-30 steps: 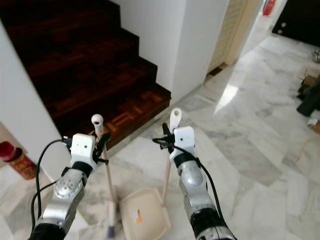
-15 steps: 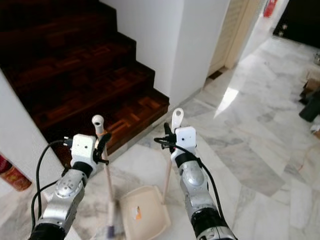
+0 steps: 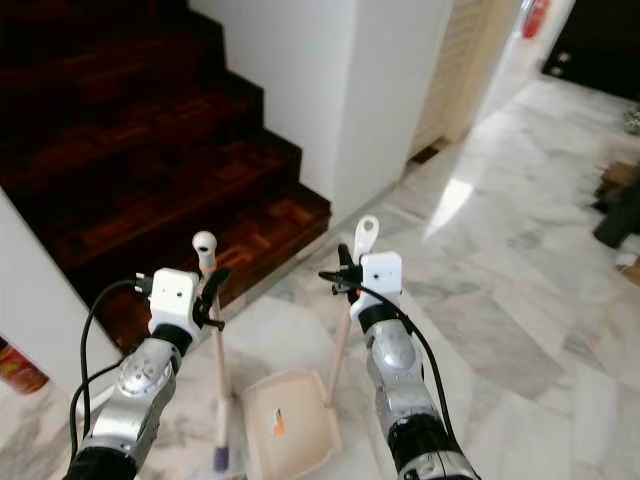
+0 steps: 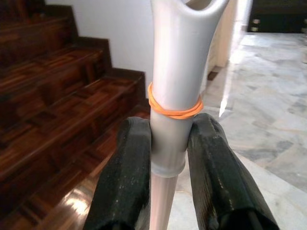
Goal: Sweep floor
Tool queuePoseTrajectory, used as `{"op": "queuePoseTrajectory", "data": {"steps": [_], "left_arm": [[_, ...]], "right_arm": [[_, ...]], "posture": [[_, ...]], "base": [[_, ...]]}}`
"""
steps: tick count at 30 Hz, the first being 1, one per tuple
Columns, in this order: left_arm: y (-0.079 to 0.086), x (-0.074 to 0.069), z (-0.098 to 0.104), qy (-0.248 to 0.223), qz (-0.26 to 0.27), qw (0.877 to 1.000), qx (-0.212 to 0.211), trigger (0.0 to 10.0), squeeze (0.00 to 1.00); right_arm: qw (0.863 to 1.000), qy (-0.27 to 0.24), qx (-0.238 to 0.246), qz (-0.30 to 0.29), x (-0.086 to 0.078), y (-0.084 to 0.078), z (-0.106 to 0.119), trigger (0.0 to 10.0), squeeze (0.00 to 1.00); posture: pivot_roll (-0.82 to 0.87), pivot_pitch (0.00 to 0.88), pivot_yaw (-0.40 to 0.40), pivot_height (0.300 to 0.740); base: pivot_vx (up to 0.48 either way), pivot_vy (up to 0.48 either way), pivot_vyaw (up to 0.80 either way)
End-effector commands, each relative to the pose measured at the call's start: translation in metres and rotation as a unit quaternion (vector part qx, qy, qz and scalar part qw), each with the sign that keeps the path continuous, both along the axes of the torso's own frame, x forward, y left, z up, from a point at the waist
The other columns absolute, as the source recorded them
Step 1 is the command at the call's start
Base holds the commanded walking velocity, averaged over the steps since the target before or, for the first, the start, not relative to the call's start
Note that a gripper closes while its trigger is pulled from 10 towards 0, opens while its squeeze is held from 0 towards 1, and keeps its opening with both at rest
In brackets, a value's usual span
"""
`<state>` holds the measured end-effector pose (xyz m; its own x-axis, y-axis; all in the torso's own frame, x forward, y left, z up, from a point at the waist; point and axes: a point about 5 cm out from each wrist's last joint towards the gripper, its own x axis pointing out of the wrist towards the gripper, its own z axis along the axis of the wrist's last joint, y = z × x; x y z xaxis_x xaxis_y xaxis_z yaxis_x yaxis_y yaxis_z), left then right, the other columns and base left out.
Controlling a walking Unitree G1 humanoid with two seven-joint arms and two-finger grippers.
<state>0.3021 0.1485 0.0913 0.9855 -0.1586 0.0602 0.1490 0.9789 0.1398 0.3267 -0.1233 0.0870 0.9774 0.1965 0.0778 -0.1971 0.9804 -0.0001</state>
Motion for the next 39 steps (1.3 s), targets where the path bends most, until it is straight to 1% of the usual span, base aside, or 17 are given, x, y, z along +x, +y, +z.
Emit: {"op": "queuePoseTrajectory", "data": {"steps": [1,9,14,16,23,26,39], "left_arm": [[-0.0042,0.0034,0.0117,-0.030,-0.008,1.000,-0.003,10.0,0.00],[-0.0033,0.0041,0.0103,-0.020,-0.004,1.000,-0.013,10.0,0.00],[-0.0026,0.0043,0.0108,-0.023,-0.002,1.000,-0.012,10.0,0.00],[-0.0028,0.0044,0.0113,-0.025,-0.004,1.000,-0.007,10.0,0.00],[-0.0032,0.0044,0.0107,-0.022,-0.003,1.000,-0.014,10.0,0.00],[-0.0022,0.0045,0.0110,-0.023,-0.002,1.000,-0.012,10.0,0.00],[-0.0026,0.0050,0.0118,-0.026,-0.005,1.000,-0.009,10.0,0.00]], "right_arm": [[1.000,-0.014,-0.004,-0.010,0.0038,-0.0052,0.0074,10.0,0.00],[1.000,-0.013,-0.004,-0.017,0.0042,-0.0069,0.0072,10.0,0.00],[1.000,-0.013,-0.004,-0.020,0.0042,-0.0075,0.0073,10.0,0.00],[1.000,-0.013,-0.005,-0.022,0.0042,-0.0078,0.0073,10.0,0.00],[1.000,-0.015,-0.006,-0.026,0.0043,-0.0085,0.0076,10.0,0.00],[1.000,-0.015,-0.006,-0.027,0.0044,-0.0085,0.0078,10.0,0.00],[0.999,-0.016,-0.006,-0.032,0.0049,-0.0091,0.0083,10.0,0.00]], "posture": [[0.12,0.000,-0.045,0.740],[0.12,0.000,-0.043,0.740],[0.12,0.000,-0.043,0.740],[0.12,0.000,-0.043,0.740],[0.12,0.000,-0.042,0.740],[0.12,0.000,-0.042,0.740],[0.12,0.000,-0.037,0.740]], "base": [[0.000,0.000,-0.78],[0.000,0.000,-0.78],[0.000,0.409,-0.78],[0.000,0.000,-0.78],[0.000,0.000,-0.78],[0.000,0.305,-0.78],[0.000,0.000,-0.77]]}}
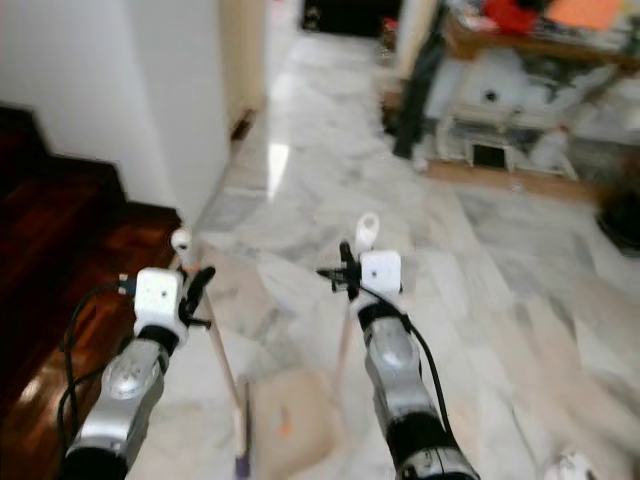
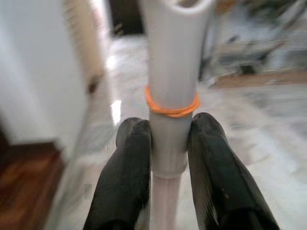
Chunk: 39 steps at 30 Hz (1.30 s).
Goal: Sweep floor
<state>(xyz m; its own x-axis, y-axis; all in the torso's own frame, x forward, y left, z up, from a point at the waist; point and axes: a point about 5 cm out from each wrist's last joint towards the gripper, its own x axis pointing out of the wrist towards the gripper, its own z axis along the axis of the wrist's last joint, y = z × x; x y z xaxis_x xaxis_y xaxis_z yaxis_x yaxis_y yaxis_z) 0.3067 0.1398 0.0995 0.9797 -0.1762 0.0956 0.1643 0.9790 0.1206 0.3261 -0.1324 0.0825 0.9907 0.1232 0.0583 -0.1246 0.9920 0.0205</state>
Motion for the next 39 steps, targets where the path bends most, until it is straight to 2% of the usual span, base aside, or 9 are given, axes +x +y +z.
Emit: {"op": "queuePoseTrajectory", "data": {"steps": [1,39], "left_arm": [[0.0061,0.0003,0.0036,-0.010,0.005,1.000,0.004,10.0,0.00],[0.0057,0.0010,0.0045,-0.011,0.001,1.000,0.004,10.0,0.00]], "right_arm": [[1.000,-0.027,-0.016,0.004,0.0054,0.0000,0.0129,10.0,0.00],[0.999,-0.030,-0.016,-0.006,0.0055,-0.0020,0.0133,10.0,0.00]], "posture": [[0.12,0.000,-0.037,0.740],[0.11,0.000,-0.033,0.740]], "base": [[0.000,0.000,-0.77],[0.000,0.006,-0.77]]}}
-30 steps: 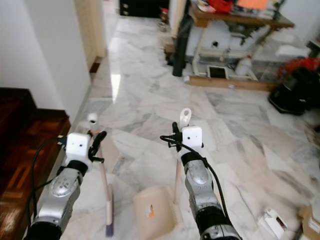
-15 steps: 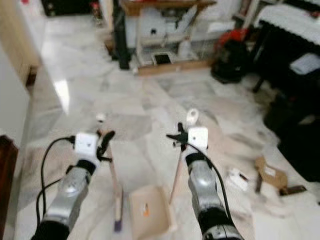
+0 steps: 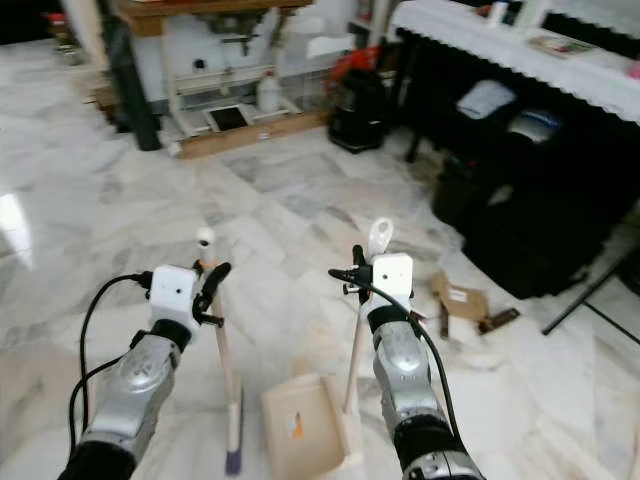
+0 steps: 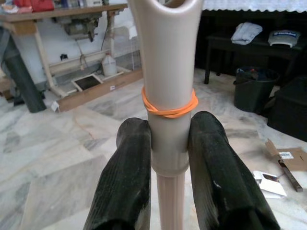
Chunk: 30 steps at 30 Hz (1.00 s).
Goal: Sweep floor
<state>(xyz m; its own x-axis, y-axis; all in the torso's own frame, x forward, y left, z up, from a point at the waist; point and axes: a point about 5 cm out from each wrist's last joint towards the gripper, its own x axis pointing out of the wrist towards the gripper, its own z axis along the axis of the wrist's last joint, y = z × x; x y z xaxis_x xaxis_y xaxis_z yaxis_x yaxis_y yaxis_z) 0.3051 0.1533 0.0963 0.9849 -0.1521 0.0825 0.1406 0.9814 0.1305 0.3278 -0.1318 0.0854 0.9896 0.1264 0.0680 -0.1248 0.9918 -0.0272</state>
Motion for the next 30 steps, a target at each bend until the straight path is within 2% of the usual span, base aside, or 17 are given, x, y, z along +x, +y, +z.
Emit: {"op": "queuePoseTrajectory", "data": {"steps": [1,22,30], "left_arm": [[-0.0079,0.0026,0.0076,-0.017,-0.012,1.000,-0.002,10.0,0.00],[-0.0090,0.0020,0.0083,-0.022,-0.012,1.000,0.001,10.0,0.00],[-0.0092,0.0021,0.0075,-0.018,-0.012,1.000,-0.001,10.0,0.00]], "right_arm": [[1.000,-0.023,0.007,-0.006,0.0039,-0.0027,0.0104,10.0,0.00],[1.000,-0.027,0.003,-0.002,0.0037,-0.0027,0.0111,10.0,0.00],[0.999,-0.033,0.000,0.001,0.0031,-0.0013,0.0124,10.0,0.00]], "posture": [[0.11,0.000,-0.033,0.740],[0.11,0.000,-0.036,0.740],[0.11,0.000,-0.035,0.740]], "base": [[0.000,0.000,-0.77],[0.000,0.000,-0.77],[0.000,0.000,0.00]]}}
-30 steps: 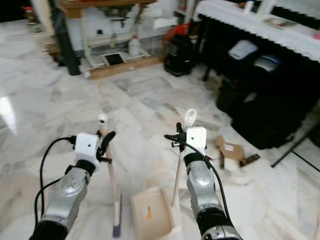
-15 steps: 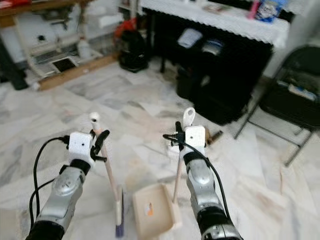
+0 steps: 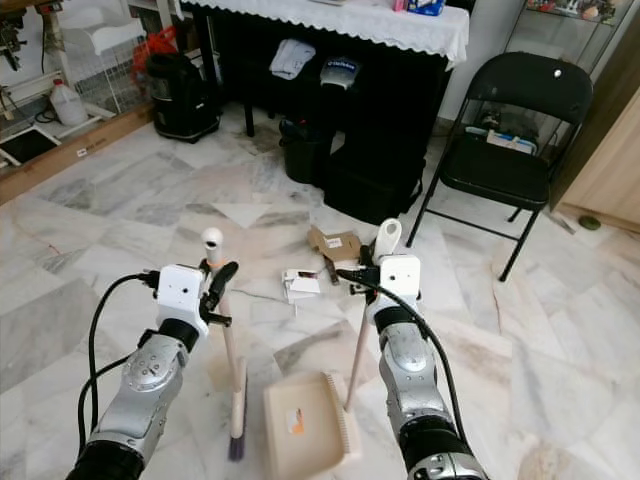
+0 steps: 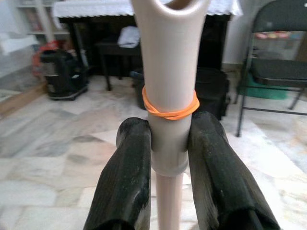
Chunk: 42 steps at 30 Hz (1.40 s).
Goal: Sweep floor
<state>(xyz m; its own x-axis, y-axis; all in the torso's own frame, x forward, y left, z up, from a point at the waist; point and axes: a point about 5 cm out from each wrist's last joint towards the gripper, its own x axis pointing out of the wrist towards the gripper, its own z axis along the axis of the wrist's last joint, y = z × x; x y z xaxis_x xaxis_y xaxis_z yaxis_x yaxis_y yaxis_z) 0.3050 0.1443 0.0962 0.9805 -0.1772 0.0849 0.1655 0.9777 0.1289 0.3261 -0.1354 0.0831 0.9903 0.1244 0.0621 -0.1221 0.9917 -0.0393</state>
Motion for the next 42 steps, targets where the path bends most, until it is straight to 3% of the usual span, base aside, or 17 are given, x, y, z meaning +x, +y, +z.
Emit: {"op": "queuePoseTrajectory", "data": {"steps": [1,9,21,25,42], "left_arm": [[-0.0002,0.0022,0.0076,-0.017,0.001,1.000,-0.001,10.0,0.00],[0.0001,0.0023,0.0068,-0.014,0.002,1.000,0.009,10.0,0.00],[0.0017,0.0030,0.0058,-0.011,0.008,1.000,0.011,10.0,0.00],[0.0018,0.0031,0.0060,-0.012,0.008,1.000,0.010,10.0,0.00],[0.0016,0.0032,0.0057,-0.011,0.006,1.000,0.010,10.0,0.00]], "right_arm": [[0.999,-0.035,0.006,0.003,0.0047,0.0023,0.0147,10.0,0.00],[0.999,-0.033,0.007,0.003,0.0046,0.0022,0.0139,10.0,0.00],[0.998,-0.046,-0.020,0.023,0.0030,0.0076,0.0156,10.0,0.00],[0.998,-0.046,-0.018,0.024,0.0030,0.0086,0.0156,10.0,0.00],[0.999,-0.042,-0.005,0.020,0.0030,0.0082,0.0146,10.0,0.00]], "posture": [[0.11,0.000,-0.035,0.740],[0.11,0.000,-0.037,0.740],[0.11,0.000,-0.037,0.740],[0.12,0.000,-0.037,0.740],[0.11,0.000,-0.036,0.740]], "base": [[0.000,0.000,0.00],[0.000,0.000,0.00],[0.301,0.000,0.11],[0.311,0.000,0.80],[0.311,0.000,0.00]]}}
